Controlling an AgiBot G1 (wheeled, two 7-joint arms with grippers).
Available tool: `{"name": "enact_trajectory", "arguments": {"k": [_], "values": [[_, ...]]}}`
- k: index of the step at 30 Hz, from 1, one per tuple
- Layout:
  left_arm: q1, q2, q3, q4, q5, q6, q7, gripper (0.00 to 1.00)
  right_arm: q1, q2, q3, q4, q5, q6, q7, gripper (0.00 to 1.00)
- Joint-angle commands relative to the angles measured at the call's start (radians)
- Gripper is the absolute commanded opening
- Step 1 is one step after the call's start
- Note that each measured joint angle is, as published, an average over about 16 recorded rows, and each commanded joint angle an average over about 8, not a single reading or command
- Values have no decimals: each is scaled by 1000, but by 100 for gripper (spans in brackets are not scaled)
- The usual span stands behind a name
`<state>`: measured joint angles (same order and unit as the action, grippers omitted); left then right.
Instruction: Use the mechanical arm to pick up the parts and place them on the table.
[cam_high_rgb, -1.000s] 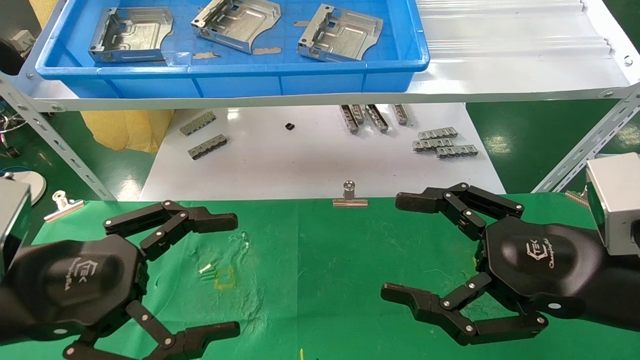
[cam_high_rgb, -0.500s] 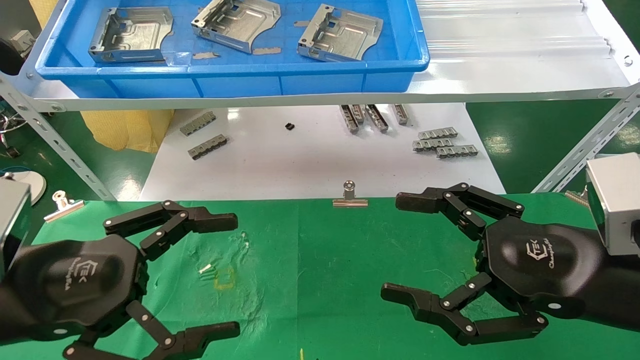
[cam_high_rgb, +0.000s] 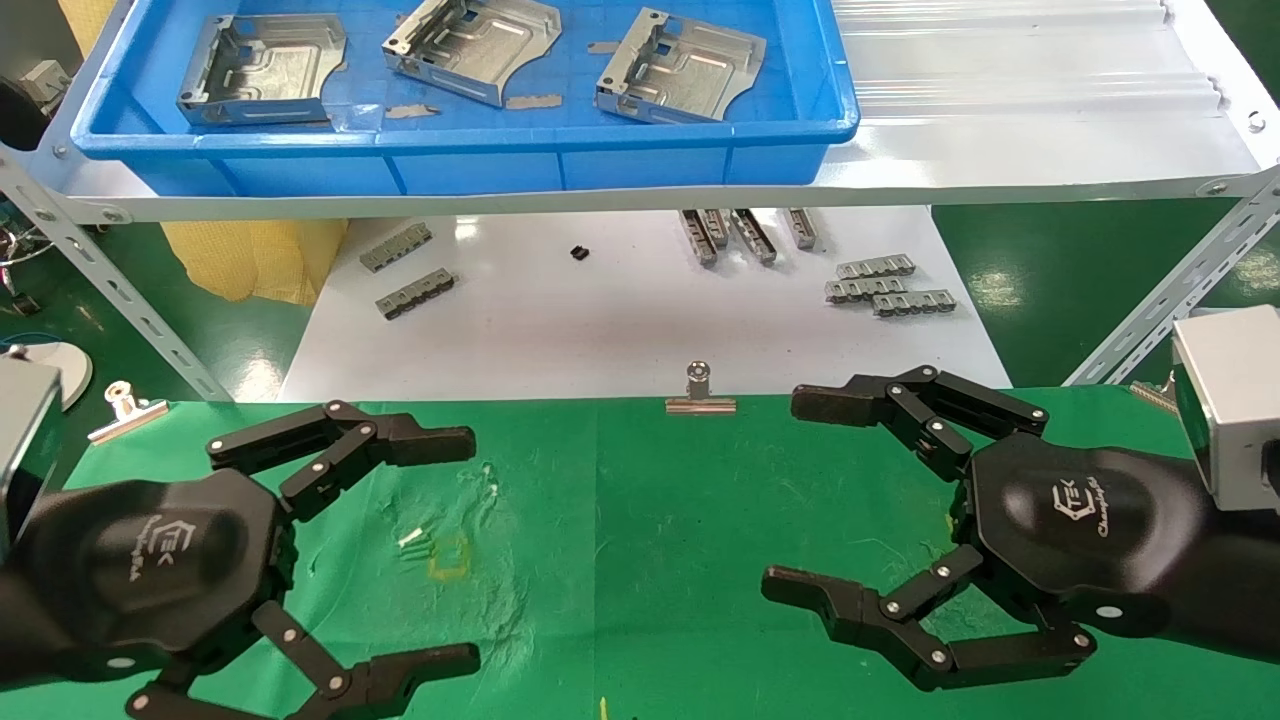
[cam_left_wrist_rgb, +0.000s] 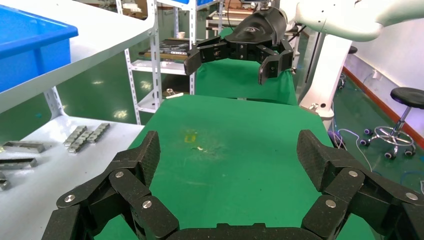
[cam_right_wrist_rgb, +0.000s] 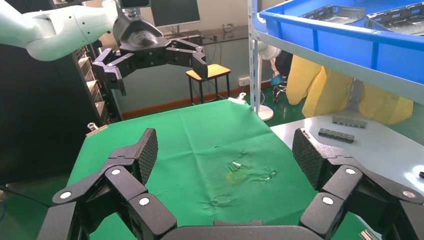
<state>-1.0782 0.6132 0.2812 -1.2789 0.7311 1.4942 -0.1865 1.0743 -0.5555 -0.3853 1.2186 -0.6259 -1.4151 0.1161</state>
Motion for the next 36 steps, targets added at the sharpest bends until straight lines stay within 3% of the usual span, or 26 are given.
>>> {"name": "enact_trajectory", "arguments": {"k": [1, 22, 30, 36], "values": [[0, 0, 0, 0, 0, 0, 0, 100, 0, 0, 0, 0, 0, 0, 0, 100], [0, 0, 0, 0, 0, 0, 0, 100, 0, 0, 0, 0, 0, 0, 0, 99], [0, 0, 0, 0, 0, 0, 0, 100, 0, 0, 0, 0, 0, 0, 0, 0], [0, 0, 0, 0, 0, 0, 0, 100, 0, 0, 0, 0, 0, 0, 0, 0]]}}
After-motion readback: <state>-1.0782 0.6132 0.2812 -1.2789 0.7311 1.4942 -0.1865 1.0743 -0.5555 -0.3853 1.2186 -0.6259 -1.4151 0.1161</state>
